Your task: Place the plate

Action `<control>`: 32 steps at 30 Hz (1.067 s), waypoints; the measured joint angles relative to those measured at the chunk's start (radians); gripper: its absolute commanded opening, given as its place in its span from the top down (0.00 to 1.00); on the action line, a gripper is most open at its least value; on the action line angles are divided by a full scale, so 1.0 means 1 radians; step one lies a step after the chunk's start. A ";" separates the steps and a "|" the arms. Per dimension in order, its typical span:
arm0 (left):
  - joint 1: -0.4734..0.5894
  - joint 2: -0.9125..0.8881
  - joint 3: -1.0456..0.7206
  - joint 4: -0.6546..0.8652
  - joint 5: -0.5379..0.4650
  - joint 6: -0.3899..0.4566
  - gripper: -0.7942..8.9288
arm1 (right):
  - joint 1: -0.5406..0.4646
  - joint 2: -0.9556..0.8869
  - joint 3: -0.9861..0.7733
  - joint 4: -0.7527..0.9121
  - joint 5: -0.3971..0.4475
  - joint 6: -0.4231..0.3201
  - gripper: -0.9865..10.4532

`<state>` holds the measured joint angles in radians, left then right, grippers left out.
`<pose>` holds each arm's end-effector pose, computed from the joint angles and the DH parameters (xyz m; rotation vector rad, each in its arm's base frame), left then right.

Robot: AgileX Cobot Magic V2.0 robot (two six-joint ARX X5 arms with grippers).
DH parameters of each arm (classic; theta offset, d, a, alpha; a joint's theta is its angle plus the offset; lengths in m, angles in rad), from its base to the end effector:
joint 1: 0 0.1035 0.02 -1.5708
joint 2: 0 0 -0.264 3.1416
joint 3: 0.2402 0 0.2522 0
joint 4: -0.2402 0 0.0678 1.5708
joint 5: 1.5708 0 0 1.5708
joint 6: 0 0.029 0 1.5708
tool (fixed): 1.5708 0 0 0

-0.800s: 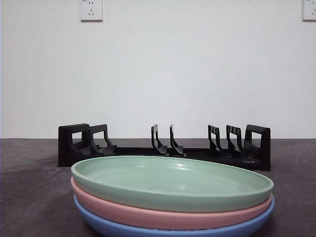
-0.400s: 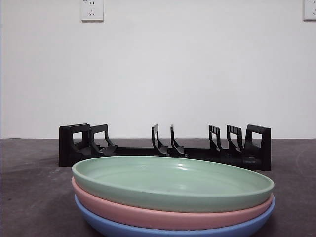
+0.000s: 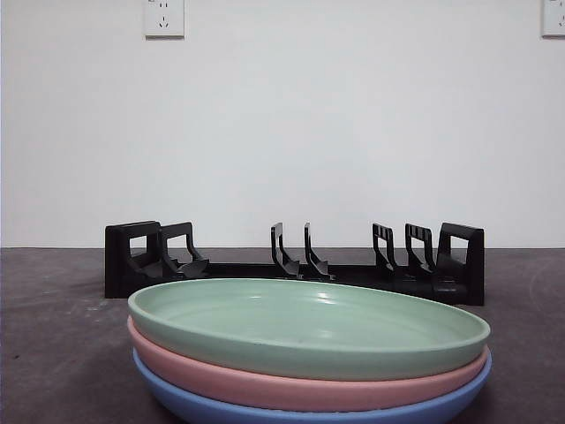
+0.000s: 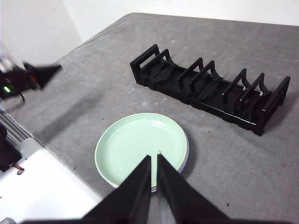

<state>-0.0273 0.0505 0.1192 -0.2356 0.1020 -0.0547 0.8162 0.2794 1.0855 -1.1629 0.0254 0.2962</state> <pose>0.0918 -0.0055 0.1774 -0.0607 0.1704 -0.1244 -0.0110 -0.0127 0.3608 0.1286 0.4459 0.7241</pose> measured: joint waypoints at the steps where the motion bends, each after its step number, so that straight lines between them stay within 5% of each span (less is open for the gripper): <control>1: 0.000 -0.014 -0.029 0.000 0.000 0.000 0.90 | 0.000 0.000 0.000 0.000 0.000 0.000 0.90; 32: 0.006 -0.046 -0.087 0.060 -0.003 0.003 0.90 | 0.000 0.000 0.000 0.000 0.000 0.000 0.90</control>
<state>-0.0216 0.0048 0.0322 -0.1761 0.0994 -0.0513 0.8162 0.2798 1.0855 -1.1629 0.0257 0.2962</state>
